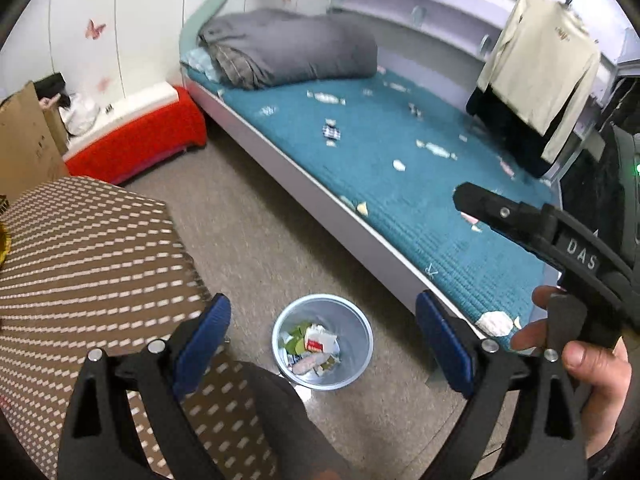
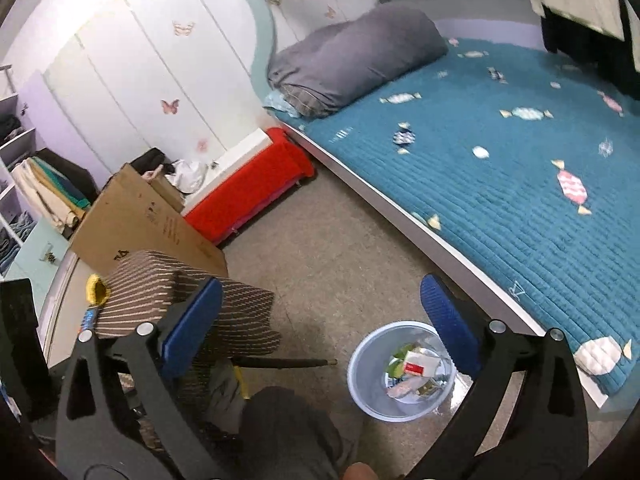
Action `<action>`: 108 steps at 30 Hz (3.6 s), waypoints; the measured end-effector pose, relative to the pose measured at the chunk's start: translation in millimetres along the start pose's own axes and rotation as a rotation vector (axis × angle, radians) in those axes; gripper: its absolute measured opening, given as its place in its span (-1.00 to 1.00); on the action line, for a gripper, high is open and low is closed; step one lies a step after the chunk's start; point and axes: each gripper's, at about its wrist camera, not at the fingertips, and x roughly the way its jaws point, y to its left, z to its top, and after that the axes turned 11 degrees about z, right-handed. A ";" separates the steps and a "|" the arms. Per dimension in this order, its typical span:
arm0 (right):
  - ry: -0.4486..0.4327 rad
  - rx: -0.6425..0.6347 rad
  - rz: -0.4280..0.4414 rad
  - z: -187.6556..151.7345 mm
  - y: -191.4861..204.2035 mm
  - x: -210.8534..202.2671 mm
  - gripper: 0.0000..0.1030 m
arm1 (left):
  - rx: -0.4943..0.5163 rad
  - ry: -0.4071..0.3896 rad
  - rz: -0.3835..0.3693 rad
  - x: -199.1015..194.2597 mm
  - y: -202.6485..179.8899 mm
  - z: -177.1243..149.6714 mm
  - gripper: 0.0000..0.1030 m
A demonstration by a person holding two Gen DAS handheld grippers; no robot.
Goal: Collect trash
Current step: 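Move both empty tools back over the table, then grasp the blue snack wrapper with the right tool while the left tool grasps the red string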
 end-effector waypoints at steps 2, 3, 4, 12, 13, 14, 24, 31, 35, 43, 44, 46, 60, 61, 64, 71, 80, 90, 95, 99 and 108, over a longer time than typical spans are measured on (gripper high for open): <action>-0.011 -0.022 0.008 0.5 19.4 -5.7 0.88 | -0.002 -0.037 0.008 -21.8 9.9 -3.3 0.78; -0.016 -0.040 0.013 1.0 34.9 -9.8 0.88 | -0.004 -0.050 0.013 -29.0 14.7 -3.5 0.78; -0.018 -0.050 0.018 1.7 44.5 -12.2 0.88 | -0.009 -0.069 0.016 -40.9 22.7 -6.3 0.78; 0.006 -0.153 0.073 7.0 135.1 -10.9 0.88 | -0.089 -0.206 0.115 -114.3 88.6 -19.3 0.78; 0.017 -0.171 0.085 6.4 148.0 -6.3 0.88 | -0.104 -0.217 0.127 -119.6 96.3 -21.6 0.78; 0.040 -0.198 0.106 5.0 165.2 2.0 0.88 | -0.124 -0.229 0.146 -126.3 108.1 -24.2 0.78; 0.258 -0.369 0.249 -38.1 288.2 99.2 0.88 | -0.325 -0.231 0.362 -157.1 229.3 -64.0 0.78; 0.417 -0.454 0.320 -84.1 339.5 162.6 0.88 | -0.460 -0.146 0.454 -145.5 303.0 -103.1 0.78; 0.476 -0.466 0.334 -101.6 352.6 188.3 0.88 | -0.524 -0.083 0.482 -130.1 334.3 -123.3 0.78; 0.533 -0.449 0.340 -119.0 365.9 221.6 0.88 | -0.567 0.020 0.470 -91.3 359.8 -141.7 0.66; 0.538 -0.454 0.341 -120.1 367.0 224.1 0.88 | -0.579 0.035 0.453 -85.9 363.4 -142.6 0.57; 0.547 -0.462 0.339 -122.1 368.8 230.1 0.88 | -0.583 0.050 0.441 -78.9 366.9 -144.9 0.47; 0.604 -0.466 0.269 -161.0 420.7 305.0 0.20 | -0.554 0.044 0.379 -71.3 377.2 -145.9 -0.93; 0.593 -0.485 0.254 -164.9 422.4 307.4 0.07 | -0.567 0.041 0.378 -73.5 380.2 -150.0 -0.93; 0.589 -0.515 0.265 -168.1 421.4 302.8 -0.41 | -0.589 0.035 0.377 -79.8 384.5 -157.8 -0.93; 0.591 -0.453 0.354 -154.4 389.4 272.3 -0.66 | -0.604 0.010 0.366 -92.5 379.0 -169.1 -0.93; 0.583 -0.417 0.329 -146.9 373.6 253.7 0.35 | -0.600 -0.008 0.363 -103.1 364.9 -171.5 -0.93; 0.560 -0.552 0.184 -174.1 410.8 281.8 -0.44 | -0.627 -0.024 0.381 -115.4 371.1 -179.2 -0.93; 0.539 -0.487 0.293 -154.3 394.6 264.2 -0.78 | -0.625 -0.051 0.383 -126.9 369.8 -179.0 -0.93; 0.499 -0.455 0.377 -130.8 380.2 242.2 -0.78 | -0.615 -0.079 0.367 -135.0 365.4 -169.3 -0.93; 0.382 -0.406 0.474 -71.8 349.0 184.5 -0.78 | -0.534 -0.162 0.325 -158.6 335.4 -128.3 -0.93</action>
